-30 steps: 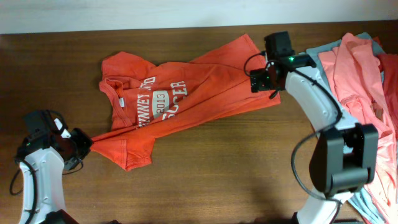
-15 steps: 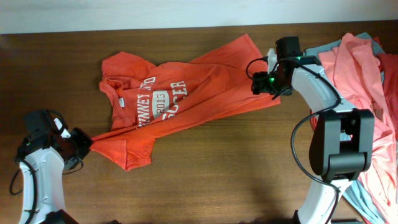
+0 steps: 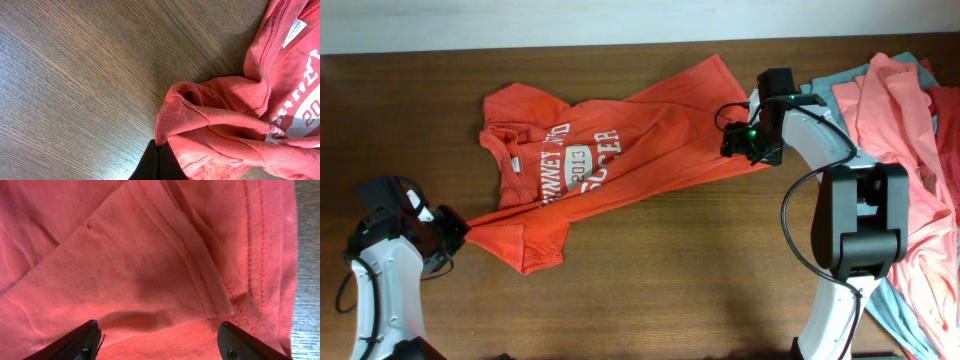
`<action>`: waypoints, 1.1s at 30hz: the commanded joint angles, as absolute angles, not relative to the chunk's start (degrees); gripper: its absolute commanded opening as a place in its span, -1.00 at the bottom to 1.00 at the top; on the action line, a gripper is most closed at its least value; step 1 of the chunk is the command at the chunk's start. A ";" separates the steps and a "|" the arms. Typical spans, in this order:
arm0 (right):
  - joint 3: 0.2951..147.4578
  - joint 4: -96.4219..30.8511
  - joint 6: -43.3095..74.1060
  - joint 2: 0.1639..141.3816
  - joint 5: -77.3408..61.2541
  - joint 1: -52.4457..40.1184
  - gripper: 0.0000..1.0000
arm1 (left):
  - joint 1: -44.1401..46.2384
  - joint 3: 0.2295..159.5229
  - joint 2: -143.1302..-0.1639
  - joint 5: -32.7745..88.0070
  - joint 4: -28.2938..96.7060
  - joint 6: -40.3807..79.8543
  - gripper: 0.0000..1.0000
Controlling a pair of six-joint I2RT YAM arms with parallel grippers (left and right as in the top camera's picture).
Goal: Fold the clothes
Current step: 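Grasp the T-shirt's right hem corner with the right gripper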
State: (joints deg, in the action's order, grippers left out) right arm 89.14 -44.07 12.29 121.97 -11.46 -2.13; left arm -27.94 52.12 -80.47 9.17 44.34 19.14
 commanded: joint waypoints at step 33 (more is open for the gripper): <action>86.02 -39.29 20.05 123.31 -6.83 -2.22 0.58 | -28.29 52.10 -80.07 9.17 44.21 19.70 -0.99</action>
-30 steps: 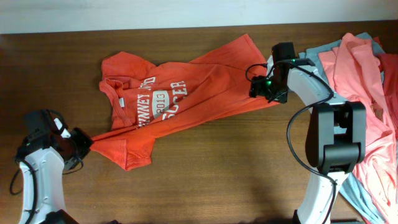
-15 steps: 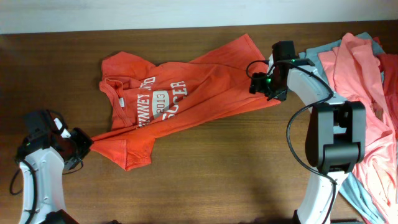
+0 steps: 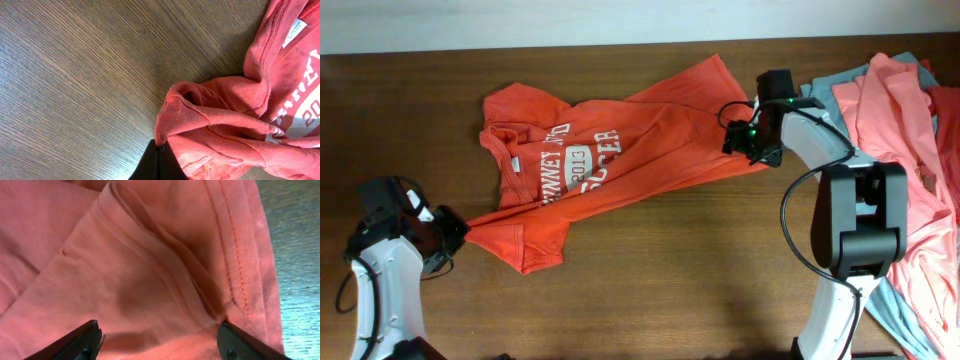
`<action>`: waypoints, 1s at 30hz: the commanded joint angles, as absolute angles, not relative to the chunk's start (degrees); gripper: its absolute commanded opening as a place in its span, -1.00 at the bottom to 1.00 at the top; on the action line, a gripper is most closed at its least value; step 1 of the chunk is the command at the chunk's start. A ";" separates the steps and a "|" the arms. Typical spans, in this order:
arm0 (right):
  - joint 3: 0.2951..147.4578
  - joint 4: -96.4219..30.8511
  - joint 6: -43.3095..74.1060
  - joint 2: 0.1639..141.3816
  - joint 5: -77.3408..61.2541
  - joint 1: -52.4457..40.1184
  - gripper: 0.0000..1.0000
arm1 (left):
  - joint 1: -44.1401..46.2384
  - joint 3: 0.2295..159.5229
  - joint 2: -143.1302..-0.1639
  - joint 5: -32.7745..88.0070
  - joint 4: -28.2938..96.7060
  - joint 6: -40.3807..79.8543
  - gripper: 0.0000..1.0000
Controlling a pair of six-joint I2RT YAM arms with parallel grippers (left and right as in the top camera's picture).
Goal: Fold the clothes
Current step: 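Grasp the T-shirt's right hem corner with the right gripper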
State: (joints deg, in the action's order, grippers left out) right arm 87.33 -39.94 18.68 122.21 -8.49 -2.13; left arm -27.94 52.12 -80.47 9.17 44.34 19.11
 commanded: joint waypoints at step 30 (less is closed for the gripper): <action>86.17 -33.12 19.99 123.31 -10.98 -2.15 0.50 | -28.29 52.10 -80.07 9.15 44.16 19.70 -0.99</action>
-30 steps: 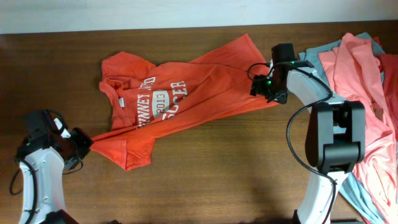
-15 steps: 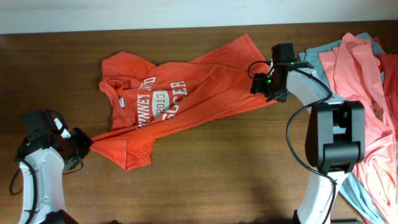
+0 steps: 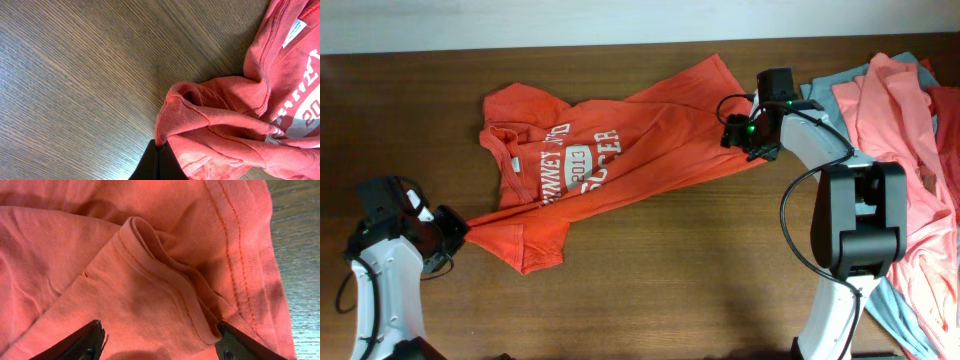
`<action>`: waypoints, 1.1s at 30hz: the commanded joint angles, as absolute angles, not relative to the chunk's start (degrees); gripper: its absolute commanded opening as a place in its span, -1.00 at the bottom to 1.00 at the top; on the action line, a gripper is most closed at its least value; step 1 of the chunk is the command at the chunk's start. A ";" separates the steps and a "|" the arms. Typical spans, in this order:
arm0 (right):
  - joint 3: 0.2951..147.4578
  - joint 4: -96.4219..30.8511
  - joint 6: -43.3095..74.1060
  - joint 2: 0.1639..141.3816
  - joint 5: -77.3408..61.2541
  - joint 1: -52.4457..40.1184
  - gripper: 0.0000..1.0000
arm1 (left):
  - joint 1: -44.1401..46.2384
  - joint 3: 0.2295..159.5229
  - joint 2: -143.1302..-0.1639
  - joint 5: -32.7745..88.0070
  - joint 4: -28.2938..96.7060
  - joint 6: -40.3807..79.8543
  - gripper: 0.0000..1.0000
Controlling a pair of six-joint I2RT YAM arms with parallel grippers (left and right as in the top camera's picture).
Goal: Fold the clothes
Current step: 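Grasp the T-shirt's right hem corner with the right gripper, then lift the T-shirt with both grippers and stretch it apart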
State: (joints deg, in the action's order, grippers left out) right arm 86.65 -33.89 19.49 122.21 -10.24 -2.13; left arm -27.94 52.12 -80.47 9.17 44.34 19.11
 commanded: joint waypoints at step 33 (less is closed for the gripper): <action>86.48 -50.52 12.23 93.06 5.23 -2.15 -0.92 | -25.30 61.43 -76.51 9.63 50.43 17.45 -1.00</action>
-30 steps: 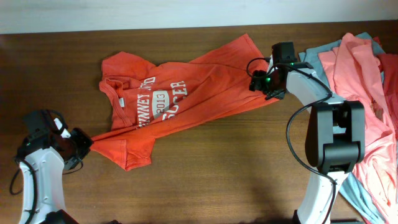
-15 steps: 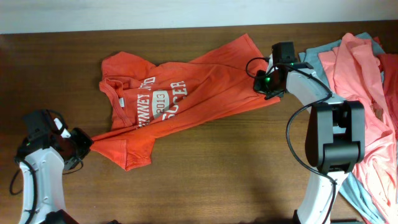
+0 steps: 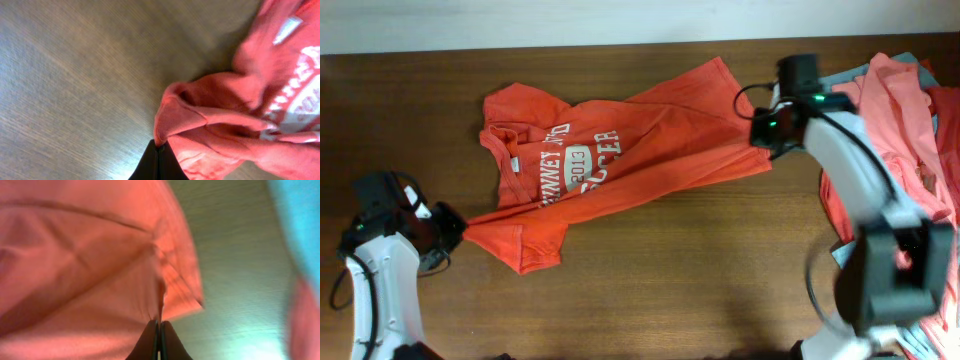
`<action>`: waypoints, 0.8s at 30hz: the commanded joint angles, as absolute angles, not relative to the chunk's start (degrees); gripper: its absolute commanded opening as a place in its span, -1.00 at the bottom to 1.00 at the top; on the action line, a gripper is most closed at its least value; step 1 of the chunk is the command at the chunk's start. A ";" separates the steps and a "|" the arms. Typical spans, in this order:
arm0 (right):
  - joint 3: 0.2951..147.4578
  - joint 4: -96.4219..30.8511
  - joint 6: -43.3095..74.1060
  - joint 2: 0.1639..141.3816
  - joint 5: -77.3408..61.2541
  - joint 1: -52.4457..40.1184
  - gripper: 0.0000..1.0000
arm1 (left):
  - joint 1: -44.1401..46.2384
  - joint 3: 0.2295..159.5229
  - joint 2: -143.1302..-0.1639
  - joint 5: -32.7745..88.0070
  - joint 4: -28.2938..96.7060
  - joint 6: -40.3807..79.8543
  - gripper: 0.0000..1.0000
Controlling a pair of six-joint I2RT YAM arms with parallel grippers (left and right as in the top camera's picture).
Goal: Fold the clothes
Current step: 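Lift the T-shirt with both grippers and stretch it apart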
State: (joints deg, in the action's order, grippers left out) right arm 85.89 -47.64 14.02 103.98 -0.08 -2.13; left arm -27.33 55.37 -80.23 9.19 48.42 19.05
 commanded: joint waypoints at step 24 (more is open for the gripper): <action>109.62 -70.32 6.13 54.63 14.24 -2.17 -0.92 | -20.01 117.01 -62.67 14.66 78.02 13.78 -0.99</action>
State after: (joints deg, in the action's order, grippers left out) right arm 107.37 -69.52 8.60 53.43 11.31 -2.13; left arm -19.99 111.81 -63.22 13.96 77.06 14.92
